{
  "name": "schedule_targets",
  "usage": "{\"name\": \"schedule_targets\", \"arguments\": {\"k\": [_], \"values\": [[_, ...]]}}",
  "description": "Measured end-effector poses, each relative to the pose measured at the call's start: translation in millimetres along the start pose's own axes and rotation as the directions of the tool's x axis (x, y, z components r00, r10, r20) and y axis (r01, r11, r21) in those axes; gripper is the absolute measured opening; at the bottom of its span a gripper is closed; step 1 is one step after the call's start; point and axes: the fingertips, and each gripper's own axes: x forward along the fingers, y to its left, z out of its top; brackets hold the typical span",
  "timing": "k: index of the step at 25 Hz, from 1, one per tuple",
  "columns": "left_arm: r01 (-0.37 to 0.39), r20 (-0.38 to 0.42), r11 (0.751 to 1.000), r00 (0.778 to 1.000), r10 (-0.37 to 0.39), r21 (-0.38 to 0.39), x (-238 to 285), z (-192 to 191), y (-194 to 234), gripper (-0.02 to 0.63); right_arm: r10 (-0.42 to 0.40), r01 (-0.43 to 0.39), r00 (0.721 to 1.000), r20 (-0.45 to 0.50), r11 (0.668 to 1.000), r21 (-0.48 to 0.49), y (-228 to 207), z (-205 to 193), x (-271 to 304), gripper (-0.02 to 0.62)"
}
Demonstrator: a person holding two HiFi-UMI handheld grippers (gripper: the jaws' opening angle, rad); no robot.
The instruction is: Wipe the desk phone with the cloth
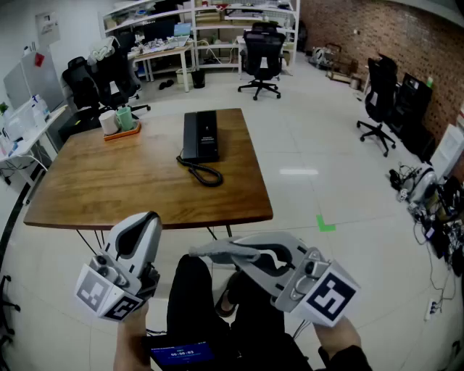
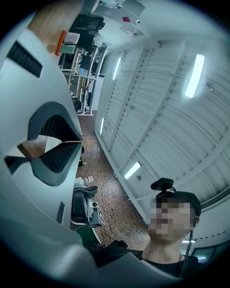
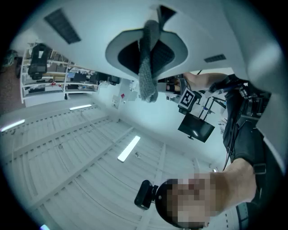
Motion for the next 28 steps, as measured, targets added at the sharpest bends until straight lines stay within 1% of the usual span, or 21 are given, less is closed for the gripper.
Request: {"name": "schedule_targets", "arguments": {"k": [4,7,10,14,16,18,20,23,25,28], "values": [[0.006,-0.024,1.000,1.000,-0.006,0.003,17.5,-3.2,24.1,0.002,-0.037,0.037,0.999,0.007,0.999,-0.003,-16.1,0.3,9.1,0.025],[0.000,-0.042,1.000,0.999,0.001,0.008,34.9,-8.7,47.4,0.002,-0.042,0.042,0.999,0.017,0.998,-0.036,-29.7,2.4,18.8,0.025],[0.002,-0.070,1.000,0.998,-0.001,0.020,62.9,-15.2,75.0,0.002,-0.052,0.054,0.998,0.024,0.997,-0.059,-46.1,-0.4,25.7,0.025],[-0.028,-0.081,0.999,0.996,0.030,0.019,81.6,-24.8,131.6,0.002,-0.033,0.033,0.999,-0.009,0.998,-0.061,-57.1,-18.3,52.1,0.025],[-0.045,-0.105,0.999,0.993,0.045,0.000,91.3,-38.7,165.3,0.002,-0.025,0.023,0.999,-0.030,0.998,-0.060,-64.6,-28.1,70.9,0.025],[-0.051,-0.142,0.998,0.989,0.046,-0.035,106.4,-59.6,199.0,0.000,-0.019,0.013,0.996,-0.082,0.997,-0.073,-74.9,-40.9,90.9,0.025],[-0.070,-0.177,0.994,0.983,0.054,-0.086,125.9,-84.1,232.4,0.002,-0.024,0.009,0.985,-0.171,0.996,-0.086,-90.4,-57.5,109.2,0.025],[-0.151,-0.253,0.974,0.962,0.106,-0.167,153.9,-125.7,281.7,0.002,-0.069,0.046,0.957,-0.281,0.995,-0.089,-129.2,-75.7,134.1,0.025],[-0.196,-0.287,0.961,0.948,0.135,-0.196,168.4,-147.3,308.0,0.002,-0.117,0.081,0.935,-0.336,0.990,-0.119,-166.5,-85.6,150.2,0.025],[-0.234,-0.301,0.948,0.940,0.163,-0.218,183.4,-166.4,336.4,0.002,-0.173,0.117,0.896,-0.410,0.981,-0.158,-227.8,-110.2,176.7,0.025]]}}
